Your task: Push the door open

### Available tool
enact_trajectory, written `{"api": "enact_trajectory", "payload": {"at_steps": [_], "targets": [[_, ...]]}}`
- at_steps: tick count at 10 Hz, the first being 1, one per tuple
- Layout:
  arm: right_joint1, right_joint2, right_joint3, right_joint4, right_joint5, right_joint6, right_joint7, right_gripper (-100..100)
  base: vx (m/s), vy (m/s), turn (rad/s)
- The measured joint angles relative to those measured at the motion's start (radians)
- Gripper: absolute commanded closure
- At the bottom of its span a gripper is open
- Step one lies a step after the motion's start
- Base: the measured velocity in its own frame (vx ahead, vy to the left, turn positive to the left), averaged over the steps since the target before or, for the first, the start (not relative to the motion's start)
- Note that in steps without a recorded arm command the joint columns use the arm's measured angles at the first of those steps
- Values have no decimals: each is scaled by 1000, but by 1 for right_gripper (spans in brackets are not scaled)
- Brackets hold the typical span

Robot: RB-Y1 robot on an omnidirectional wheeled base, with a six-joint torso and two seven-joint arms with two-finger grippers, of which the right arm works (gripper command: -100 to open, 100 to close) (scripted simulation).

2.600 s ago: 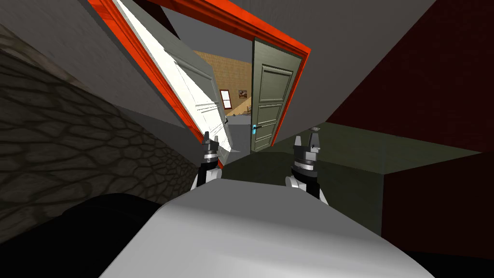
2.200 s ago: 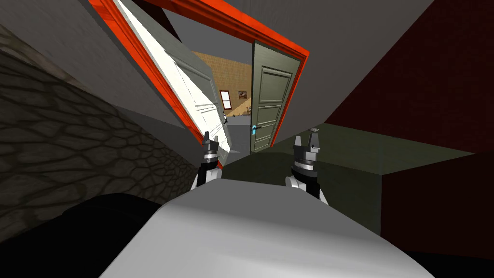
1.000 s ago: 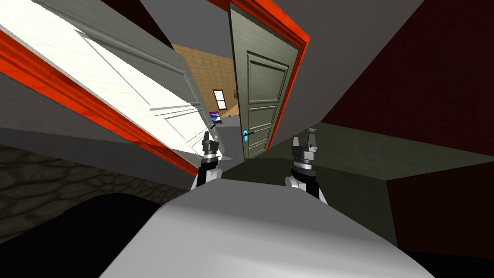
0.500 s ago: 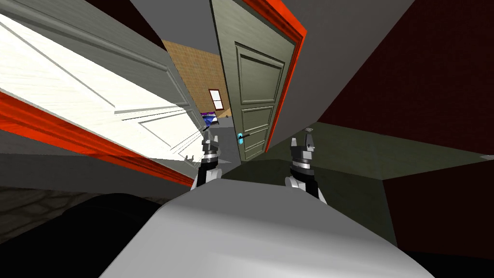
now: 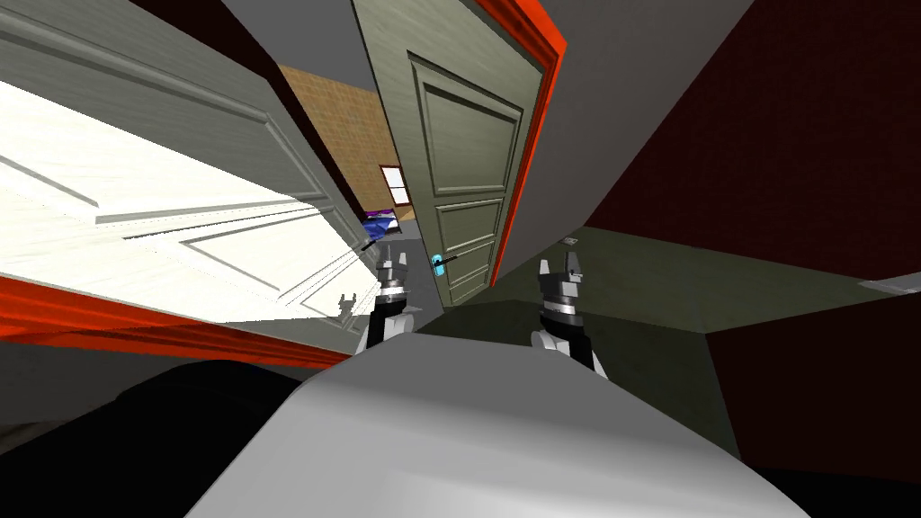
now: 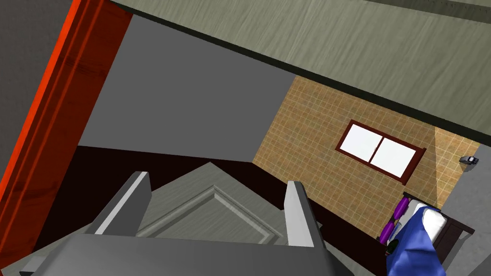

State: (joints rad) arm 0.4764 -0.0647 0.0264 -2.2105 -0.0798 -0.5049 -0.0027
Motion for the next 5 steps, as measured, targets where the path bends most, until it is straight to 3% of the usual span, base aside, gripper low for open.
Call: {"api": "enact_trajectory", "payload": {"at_steps": [5], "targets": [[-10, -14, 12, 27, -46, 71, -42, -100, 190, -93, -98]]}}
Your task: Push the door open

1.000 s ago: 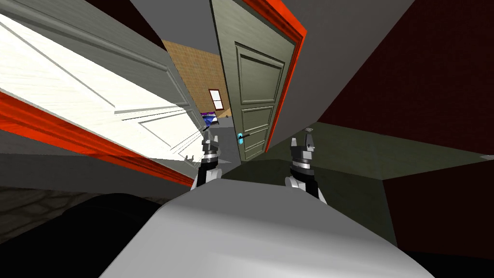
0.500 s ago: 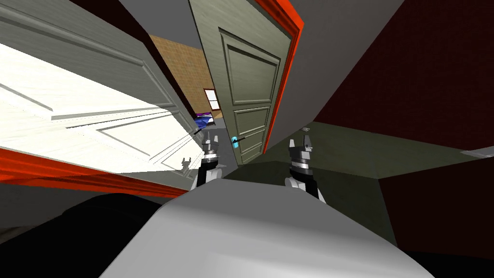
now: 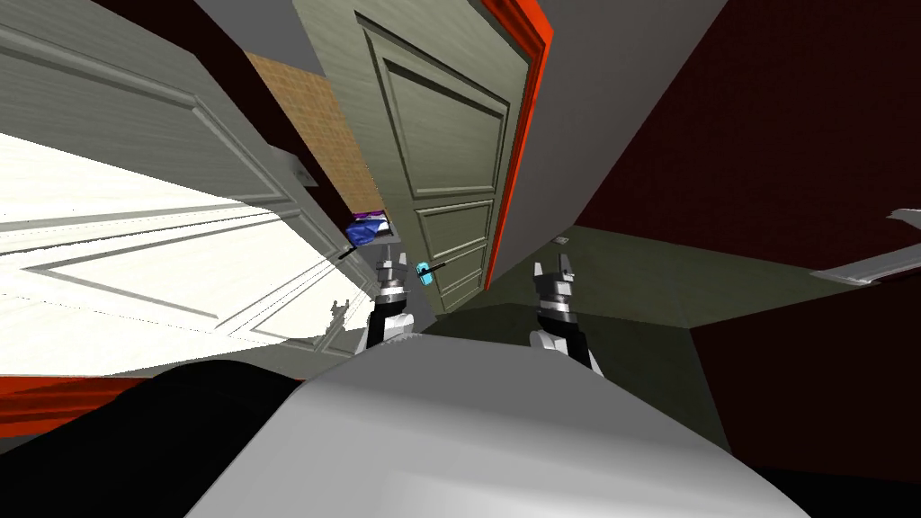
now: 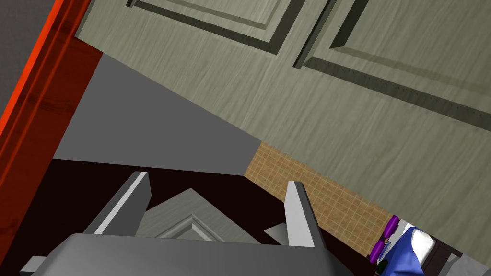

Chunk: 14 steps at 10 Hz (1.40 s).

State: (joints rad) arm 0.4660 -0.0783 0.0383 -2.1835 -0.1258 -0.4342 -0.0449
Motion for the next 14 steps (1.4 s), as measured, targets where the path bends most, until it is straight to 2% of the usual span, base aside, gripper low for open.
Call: {"api": "enact_trajectory", "payload": {"at_steps": [3, 5, 7, 10, 14], "targets": [[-5, -6, 12, 22, -33, 52, -29, -100, 177, -62, -115], [4, -16, 18, 23, -58, 86, -54, -100, 166, -22, -115], [2, -20, 24, 36, -80, 118, -75, -100, 137, -31, -88], [0, -29, 31, 44, -117, 179, -108, -100, 136, -22, -130], [8, -32, 53, 63, -164, 249, -153, -100, 106, -13, -107]]}}
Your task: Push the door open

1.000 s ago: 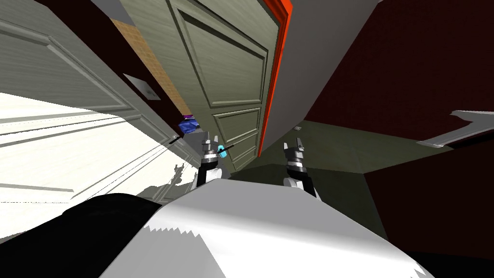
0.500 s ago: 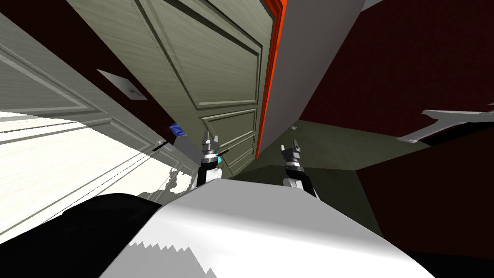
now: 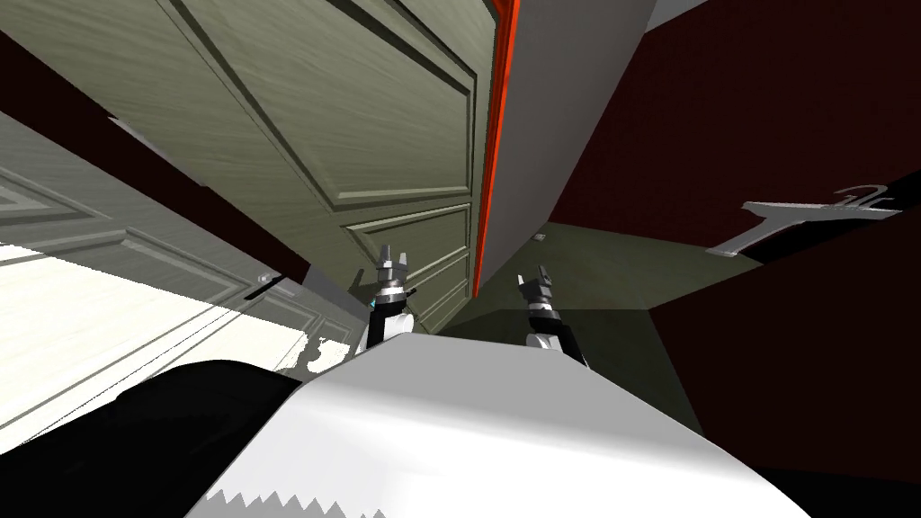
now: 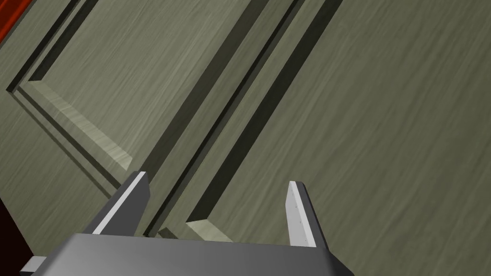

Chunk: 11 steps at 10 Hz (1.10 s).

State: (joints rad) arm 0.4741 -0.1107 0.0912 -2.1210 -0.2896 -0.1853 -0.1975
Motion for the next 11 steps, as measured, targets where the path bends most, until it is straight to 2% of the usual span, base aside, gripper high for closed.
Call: {"api": "enact_trajectory", "payload": {"at_steps": [4, 6, 8, 11], "targets": [[-5, -8, 11, 24, -48, 73, -44, -100, 93, 2, -103], [2, -14, 17, 25, -73, 110, -67, -100, 73, 15, -110], [-4, -11, 27, 42, -96, 147, -89, -100, 70, 10, -113], [-4, -21, 34, 58, -137, 202, -127, -100, 71, 16, -105]]}}
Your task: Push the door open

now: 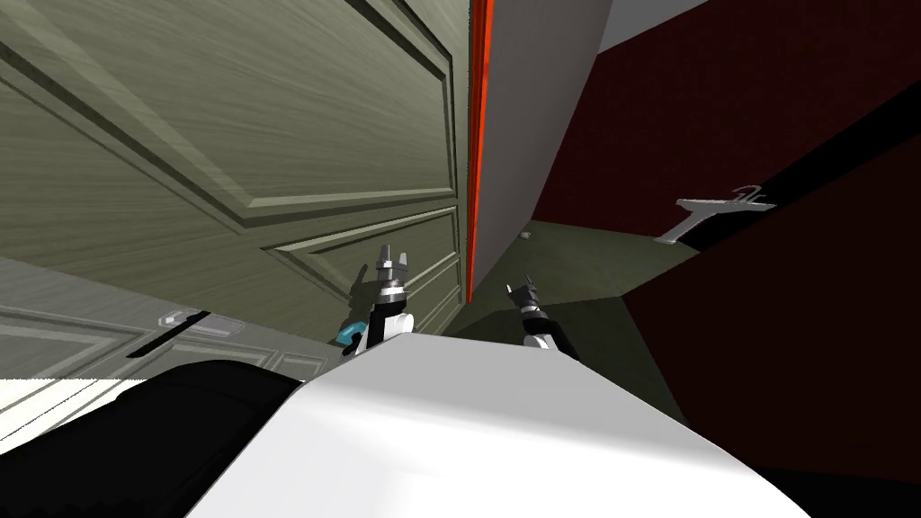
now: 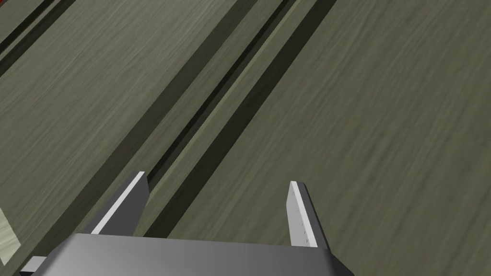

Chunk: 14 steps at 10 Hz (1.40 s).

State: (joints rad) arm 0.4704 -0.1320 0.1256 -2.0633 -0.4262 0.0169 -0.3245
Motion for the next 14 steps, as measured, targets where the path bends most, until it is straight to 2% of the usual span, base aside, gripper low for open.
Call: {"api": "enact_trajectory", "payload": {"at_steps": [3, 5, 7, 8, 14], "targets": [[-4, 4, 13, 19, -32, 56, -30, -100, 53, 18, -104], [7, -3, 24, 23, -60, 89, -54, -100, 33, 25, -94], [-4, -2, 26, 38, -83, 131, -77, -100, 41, 22, -108], [-2, -9, 31, 46, -98, 144, -90, -100, 33, 15, -83], [5, -7, 51, 64, -160, 245, -149, -100, 26, 24, -93]]}}
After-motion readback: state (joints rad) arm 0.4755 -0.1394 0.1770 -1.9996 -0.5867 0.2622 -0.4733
